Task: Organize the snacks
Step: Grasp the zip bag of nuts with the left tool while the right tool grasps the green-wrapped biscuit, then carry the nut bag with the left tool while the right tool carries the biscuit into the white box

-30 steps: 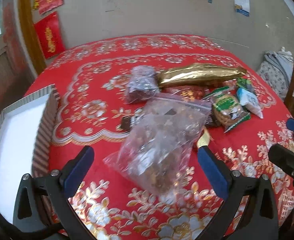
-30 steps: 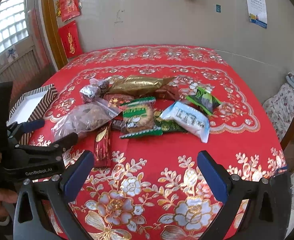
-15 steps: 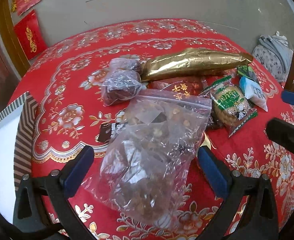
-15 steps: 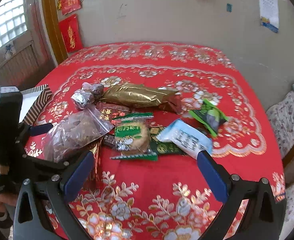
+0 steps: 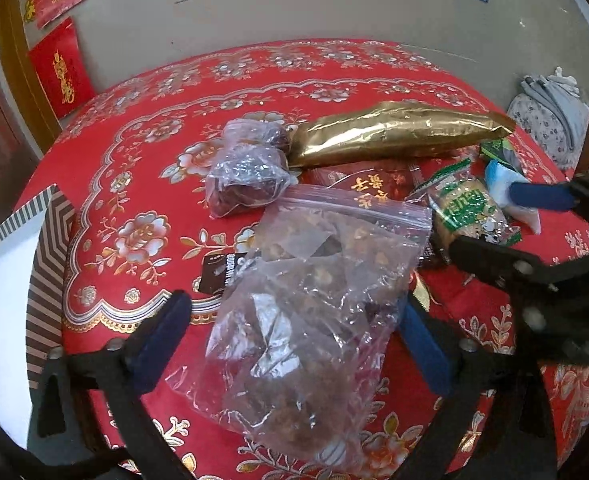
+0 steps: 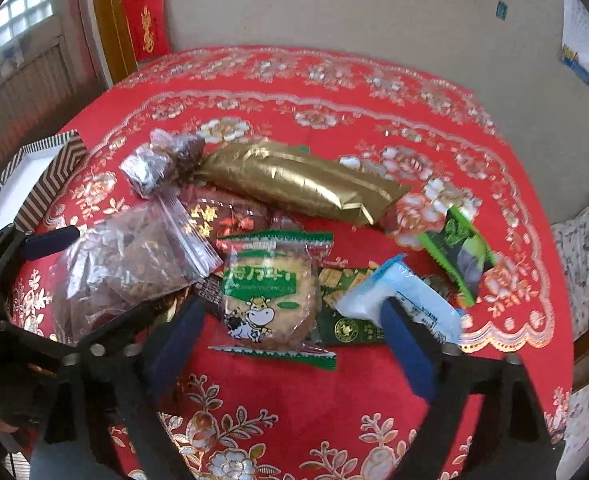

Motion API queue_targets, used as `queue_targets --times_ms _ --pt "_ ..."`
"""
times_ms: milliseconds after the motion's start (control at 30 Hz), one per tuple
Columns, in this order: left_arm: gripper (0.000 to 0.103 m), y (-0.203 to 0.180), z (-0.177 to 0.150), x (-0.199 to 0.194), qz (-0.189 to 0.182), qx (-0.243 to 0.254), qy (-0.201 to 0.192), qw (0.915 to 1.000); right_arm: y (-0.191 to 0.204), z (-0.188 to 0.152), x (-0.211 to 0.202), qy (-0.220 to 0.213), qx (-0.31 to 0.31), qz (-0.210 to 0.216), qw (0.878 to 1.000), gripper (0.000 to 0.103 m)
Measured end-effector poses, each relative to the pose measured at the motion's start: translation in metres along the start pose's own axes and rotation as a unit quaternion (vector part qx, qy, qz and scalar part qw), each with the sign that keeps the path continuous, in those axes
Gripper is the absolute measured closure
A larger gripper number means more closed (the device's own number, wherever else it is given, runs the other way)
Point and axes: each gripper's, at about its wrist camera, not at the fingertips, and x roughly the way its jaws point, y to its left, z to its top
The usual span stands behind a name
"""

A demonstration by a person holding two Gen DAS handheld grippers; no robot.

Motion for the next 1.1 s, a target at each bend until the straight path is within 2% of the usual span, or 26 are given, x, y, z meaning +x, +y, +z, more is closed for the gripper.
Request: queue_targets --times_ms 33,67,267,400,667,833,1100 --pt "0.024 0.0 -0.001 -0.001 -0.001 0.001 -0.001 1.0 0.0 -0.002 0.002 0.003 -0.004 0.0 1.0 0.04" --pt "0.036 -0.001 -0.002 -0.002 0.001 0.001 0.0 1.0 0.0 -0.004 0.002 0.004 -0.002 0.003 1.0 0.041" --pt "0.066 -0.001 -0.01 -0.012 0.001 -0.006 -0.011 0.9999 -0.003 -0.016 -0.009 -0.011 0.015 0.025 1.0 0.045" --pt "0.069 -0.001 -0.017 -0.023 -0.013 -0.011 -0.015 0.9997 0.0 -0.021 -0.025 -0.029 0.017 0.032 0.999 0.045" --pt "0.07 0.007 -0.024 -0.049 -0.008 -0.018 -0.033 0.9993 0.009 -0.025 -0.037 -0.041 0.023 0.06 0.997 0.047" --pt "0.07 0.019 -0.023 -0.067 0.002 -0.024 -0.043 0.9988 0.024 -0.017 -0.042 -0.046 0.01 0.058 0.997 0.048" --pt "0.07 0.033 -0.028 -0.069 0.002 -0.035 -0.04 0.9986 0.025 -0.028 -0.022 0.011 0.003 0.066 0.998 0.047"
